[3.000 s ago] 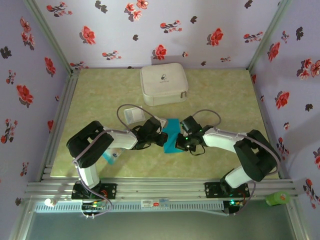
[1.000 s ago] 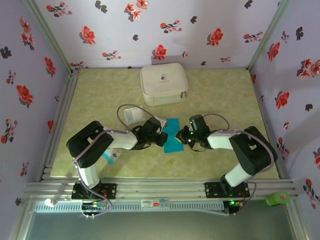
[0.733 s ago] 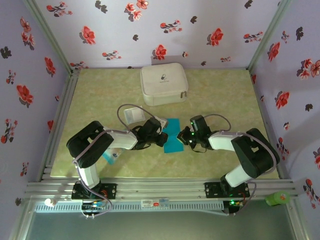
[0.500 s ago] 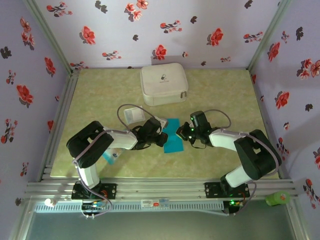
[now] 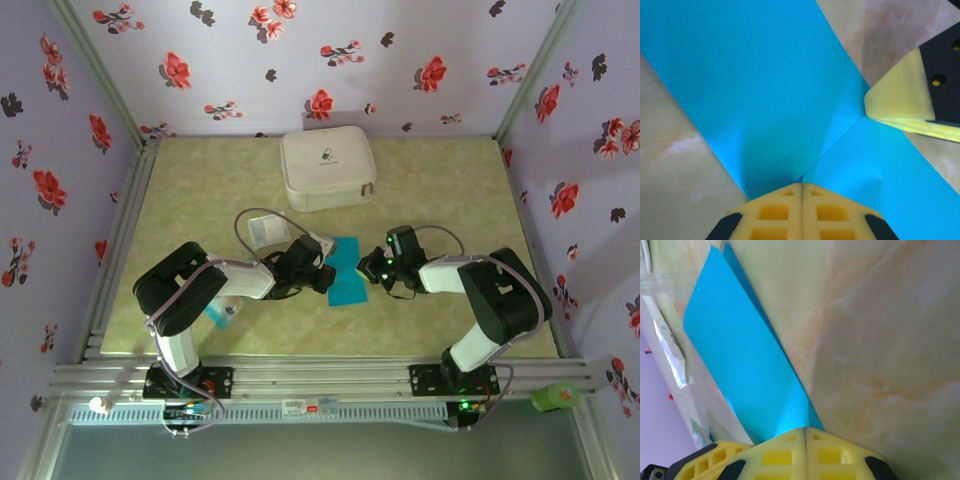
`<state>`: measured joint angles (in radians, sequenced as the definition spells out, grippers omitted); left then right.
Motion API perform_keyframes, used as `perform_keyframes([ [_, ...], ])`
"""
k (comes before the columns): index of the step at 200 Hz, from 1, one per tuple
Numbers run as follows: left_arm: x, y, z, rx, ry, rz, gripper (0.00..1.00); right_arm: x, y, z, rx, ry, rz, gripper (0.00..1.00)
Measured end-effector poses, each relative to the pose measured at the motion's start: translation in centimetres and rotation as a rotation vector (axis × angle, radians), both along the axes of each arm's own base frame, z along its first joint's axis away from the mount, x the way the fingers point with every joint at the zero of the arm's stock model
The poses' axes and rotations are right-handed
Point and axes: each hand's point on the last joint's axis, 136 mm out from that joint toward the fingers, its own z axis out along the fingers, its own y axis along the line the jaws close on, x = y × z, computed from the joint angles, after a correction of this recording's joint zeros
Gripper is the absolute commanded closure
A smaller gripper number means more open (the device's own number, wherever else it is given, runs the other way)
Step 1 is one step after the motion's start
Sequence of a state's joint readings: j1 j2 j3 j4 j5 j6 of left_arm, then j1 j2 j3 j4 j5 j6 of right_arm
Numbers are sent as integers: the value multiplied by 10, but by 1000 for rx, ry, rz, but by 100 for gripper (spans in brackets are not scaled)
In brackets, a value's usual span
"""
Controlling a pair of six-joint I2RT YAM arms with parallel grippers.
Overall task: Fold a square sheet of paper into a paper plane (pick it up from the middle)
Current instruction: Fold the triangle a second time at the center of the table.
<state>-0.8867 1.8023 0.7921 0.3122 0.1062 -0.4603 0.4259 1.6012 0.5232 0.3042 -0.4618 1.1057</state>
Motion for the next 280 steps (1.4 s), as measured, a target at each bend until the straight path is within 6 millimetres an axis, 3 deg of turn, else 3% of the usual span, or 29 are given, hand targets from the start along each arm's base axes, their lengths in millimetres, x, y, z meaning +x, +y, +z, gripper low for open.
perform_keyframes([
  [42,0,0,0,1,1,1,100,6,-10,9,8,-13,-26,97],
  [91,-1,1,0,4,2,-1,100,-7,26,36,43,-74,82,96],
  [126,0,1,0,8,2,-2,100,-23,42,22,32,-35,134,99],
  [179,-1,1,0,17,-2,-11,98,-28,35,-1,-1,13,110,100],
  [203,-4,4,2,29,1,-19,94,-28,34,-2,5,-6,107,100],
  [237,-3,9,14,57,-1,-11,61,-27,32,-2,1,-14,99,100],
  [257,0,15,35,77,-20,16,62,-25,29,-1,-13,-18,86,100],
  [280,1,13,70,19,-39,36,71,-25,28,-2,-22,-18,79,100],
])
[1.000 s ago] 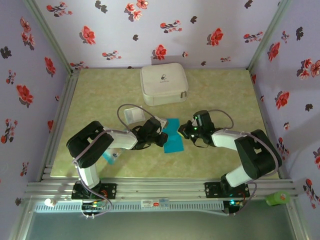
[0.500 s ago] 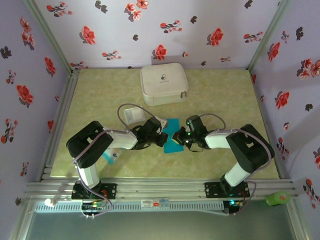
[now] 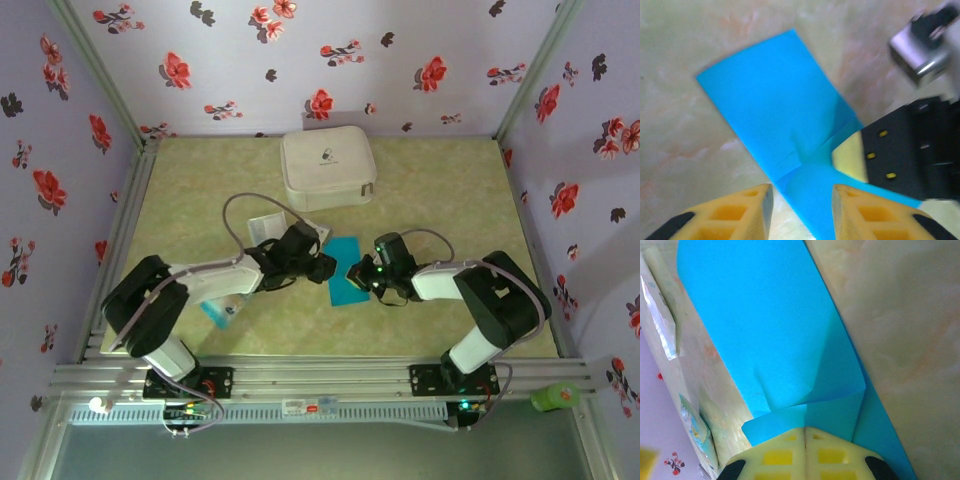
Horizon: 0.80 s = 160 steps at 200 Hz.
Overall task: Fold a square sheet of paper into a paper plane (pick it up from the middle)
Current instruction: Fold the triangle a second time at the center of the table.
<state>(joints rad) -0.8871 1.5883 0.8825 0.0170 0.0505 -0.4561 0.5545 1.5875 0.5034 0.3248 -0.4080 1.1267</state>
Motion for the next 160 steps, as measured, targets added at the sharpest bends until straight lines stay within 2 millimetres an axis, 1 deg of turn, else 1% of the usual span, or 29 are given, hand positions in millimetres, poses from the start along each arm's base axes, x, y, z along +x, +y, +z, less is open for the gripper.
perform_keyframes([
  [15,-6,-5,15,-57,27,-9,77,0,0,0,0,0,0,100],
  [30,-16,-12,19,-107,87,-32,83,0,0,0,0,0,0,100],
  [45,-27,-19,14,-143,174,-54,87,0,0,0,0,0,-1,100],
  [66,-42,-28,1,-172,318,-68,92,0,0,0,0,0,-1,100],
  [86,-54,-35,-9,-189,425,-75,92,0,0,0,0,0,0,100],
  [106,-64,-40,-12,-203,495,-84,92,0,0,0,0,0,0,100],
  [139,-70,-47,-25,-186,556,-91,92,0,0,0,0,0,0,100],
  [160,-71,-47,-33,-157,574,-81,92,0,0,0,0,0,0,100],
])
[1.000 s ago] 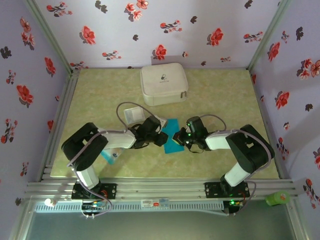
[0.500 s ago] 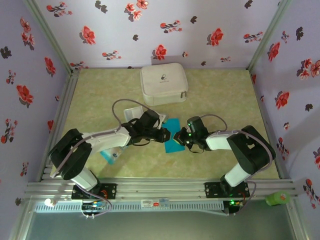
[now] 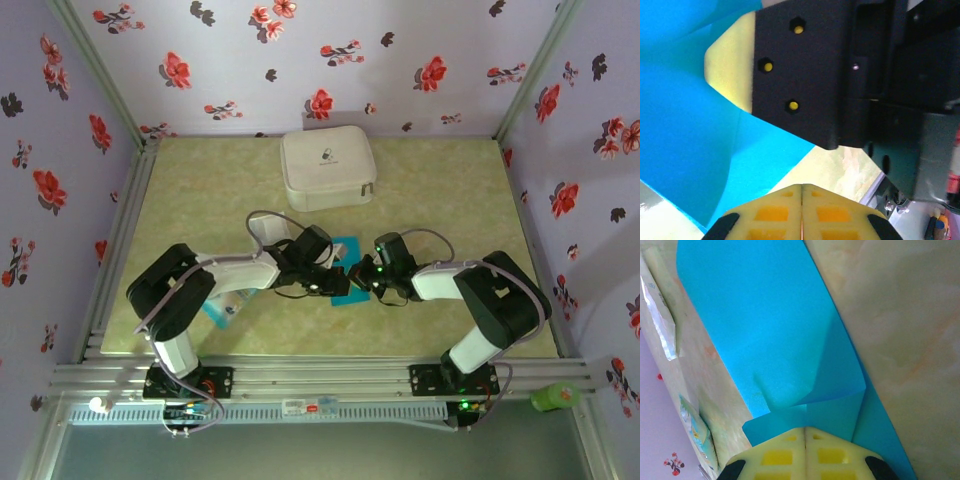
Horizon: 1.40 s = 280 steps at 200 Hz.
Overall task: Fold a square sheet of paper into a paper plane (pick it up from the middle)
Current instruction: Fold the triangle a second time at the center of the table.
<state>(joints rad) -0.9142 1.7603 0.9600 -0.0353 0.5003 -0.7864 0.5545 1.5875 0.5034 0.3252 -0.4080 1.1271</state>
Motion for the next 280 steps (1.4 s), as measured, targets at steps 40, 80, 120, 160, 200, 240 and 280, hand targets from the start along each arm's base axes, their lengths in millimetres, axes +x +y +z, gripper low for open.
perform_keyframes([
  [40,4,-1,-7,34,-7,7,90,0,0,0,1,-1,0,100],
  [80,5,1,-19,68,-8,6,88,0,0,0,5,-6,0,100],
  [120,6,5,-29,98,-9,10,88,0,0,0,5,-7,0,100],
  [160,5,8,-33,111,-8,14,88,0,0,-1,6,-7,1,100],
  [200,2,14,-40,128,-1,13,87,0,1,-1,13,-6,5,100],
  [240,2,15,-42,131,-8,12,87,0,1,-1,14,-7,5,100],
  [280,-1,20,-39,131,-22,11,85,0,1,-1,14,-7,5,100],
])
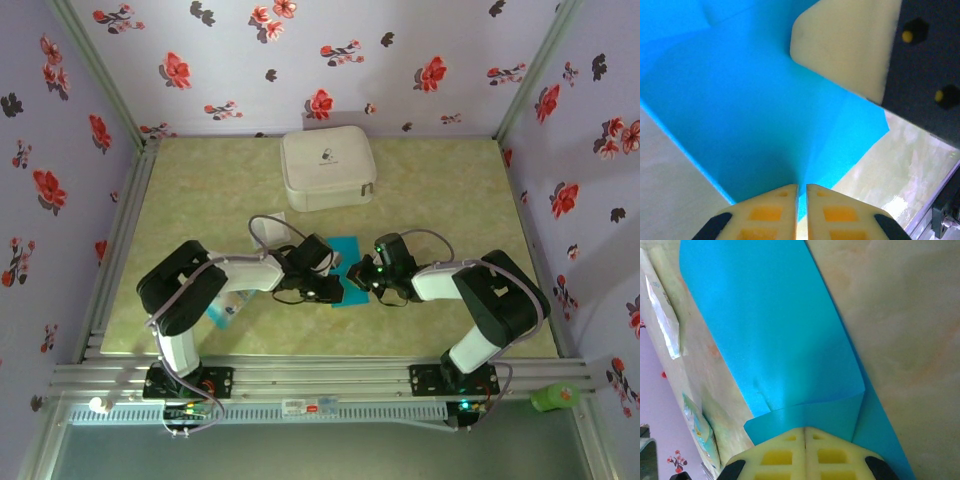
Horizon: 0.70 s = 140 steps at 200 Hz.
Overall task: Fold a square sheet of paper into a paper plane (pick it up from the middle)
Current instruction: Fold the triangle a second time at the center of the table.
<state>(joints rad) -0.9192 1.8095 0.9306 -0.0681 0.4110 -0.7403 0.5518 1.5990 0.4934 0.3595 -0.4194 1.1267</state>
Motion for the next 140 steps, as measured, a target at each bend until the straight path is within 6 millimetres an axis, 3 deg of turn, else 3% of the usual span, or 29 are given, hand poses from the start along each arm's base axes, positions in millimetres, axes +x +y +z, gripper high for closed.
perform_keyframes([
  [68,2,-13,29,-67,-38,-55,84,0,0,0,0,0,0,100],
  [97,4,-19,22,-59,-31,-84,84,1,1,0,2,1,3,100],
  [140,-2,-11,7,-6,-5,-105,84,1,1,0,2,1,3,100],
])
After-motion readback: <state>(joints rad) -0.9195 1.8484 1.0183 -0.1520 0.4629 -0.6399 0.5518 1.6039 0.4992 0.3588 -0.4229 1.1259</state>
